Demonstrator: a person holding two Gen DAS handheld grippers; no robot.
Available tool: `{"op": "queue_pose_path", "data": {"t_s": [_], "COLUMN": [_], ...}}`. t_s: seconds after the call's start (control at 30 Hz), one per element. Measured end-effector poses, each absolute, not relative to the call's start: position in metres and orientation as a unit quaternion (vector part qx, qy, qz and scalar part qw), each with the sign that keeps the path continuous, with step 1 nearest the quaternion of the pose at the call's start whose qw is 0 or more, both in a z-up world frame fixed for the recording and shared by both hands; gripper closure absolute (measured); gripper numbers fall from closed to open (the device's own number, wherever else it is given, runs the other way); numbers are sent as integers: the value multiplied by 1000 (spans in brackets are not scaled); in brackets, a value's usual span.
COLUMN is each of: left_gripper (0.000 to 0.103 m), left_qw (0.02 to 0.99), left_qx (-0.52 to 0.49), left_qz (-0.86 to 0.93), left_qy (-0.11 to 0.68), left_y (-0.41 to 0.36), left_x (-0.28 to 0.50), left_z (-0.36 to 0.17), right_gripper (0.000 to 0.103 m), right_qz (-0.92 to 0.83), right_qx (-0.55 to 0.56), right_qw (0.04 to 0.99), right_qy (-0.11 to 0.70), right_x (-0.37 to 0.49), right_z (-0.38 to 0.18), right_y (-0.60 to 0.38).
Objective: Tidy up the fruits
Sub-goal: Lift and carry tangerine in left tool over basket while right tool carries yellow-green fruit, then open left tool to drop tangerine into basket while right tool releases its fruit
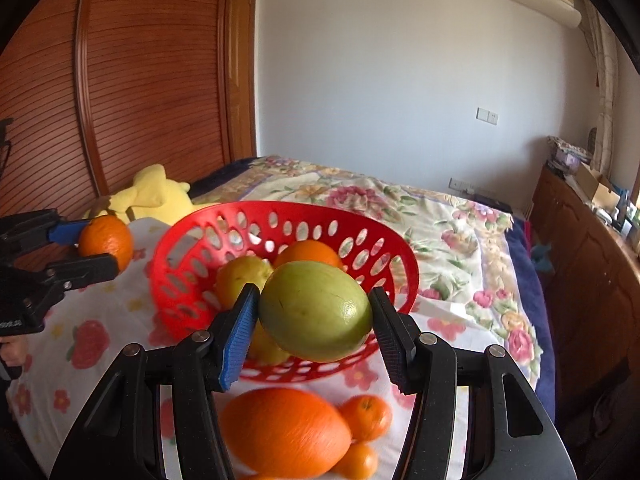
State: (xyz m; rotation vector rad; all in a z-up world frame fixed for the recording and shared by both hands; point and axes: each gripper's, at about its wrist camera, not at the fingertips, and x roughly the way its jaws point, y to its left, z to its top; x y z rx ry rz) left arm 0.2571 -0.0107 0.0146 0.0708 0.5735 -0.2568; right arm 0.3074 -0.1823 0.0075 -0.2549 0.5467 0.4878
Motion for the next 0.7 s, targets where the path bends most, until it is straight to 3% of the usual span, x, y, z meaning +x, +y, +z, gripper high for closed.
{"op": "queue_pose_path", "data": {"t_s": [0.7], "left_gripper": [57], "left_qw": [940], "left_qx": [46], "left_qz": [-138], "left_qy": [307], "left_y": [-40], "left_x": [313], "left_z": [-7], "right_gripper": [45], "right_qz": [231], "right_qx": [-143], "right_qw": [914], "right_qy": [302], "right_x": [382], "right_z": [-15], "right_y": [-174]}}
